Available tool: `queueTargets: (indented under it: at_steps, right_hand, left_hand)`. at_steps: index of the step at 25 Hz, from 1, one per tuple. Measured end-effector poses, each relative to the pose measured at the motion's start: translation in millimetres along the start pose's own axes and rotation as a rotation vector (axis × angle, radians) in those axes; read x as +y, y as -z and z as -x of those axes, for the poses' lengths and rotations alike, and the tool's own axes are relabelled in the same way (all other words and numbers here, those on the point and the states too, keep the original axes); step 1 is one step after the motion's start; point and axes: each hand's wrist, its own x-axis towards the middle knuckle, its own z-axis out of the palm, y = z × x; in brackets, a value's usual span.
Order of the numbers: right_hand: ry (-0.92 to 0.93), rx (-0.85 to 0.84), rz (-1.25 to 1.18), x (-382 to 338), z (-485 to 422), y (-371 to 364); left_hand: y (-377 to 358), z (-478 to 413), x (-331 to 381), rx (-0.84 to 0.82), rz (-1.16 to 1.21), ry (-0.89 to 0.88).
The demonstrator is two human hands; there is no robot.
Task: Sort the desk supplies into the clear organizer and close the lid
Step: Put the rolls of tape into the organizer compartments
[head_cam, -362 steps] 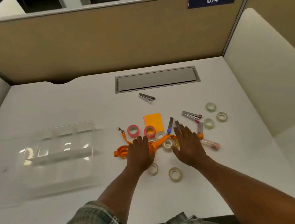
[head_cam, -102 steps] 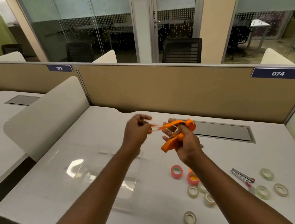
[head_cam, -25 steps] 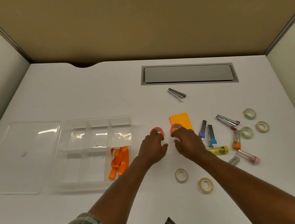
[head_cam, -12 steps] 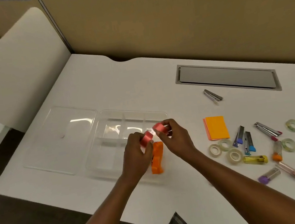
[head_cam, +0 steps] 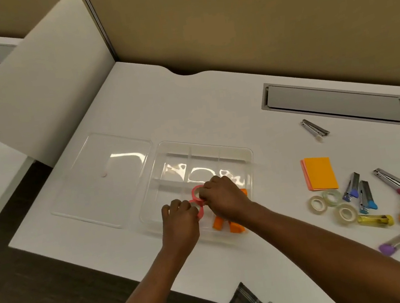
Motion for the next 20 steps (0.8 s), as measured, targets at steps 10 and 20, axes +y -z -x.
queueTargets:
  at_steps: [10, 20]
  right_hand:
    - [-0.051, -0.044, 0.064, -2.6, -3.4, -8.6]
    - [-0.256, 0.127, -0.223, 49.0, 82.5, 32.4]
  left_hand:
    - [-3.8, -20.8, 5.3, -0.245, -0.157, -0.005]
    - [20.1, -34.9, 81.8, -0.031, 0.136, -0.161]
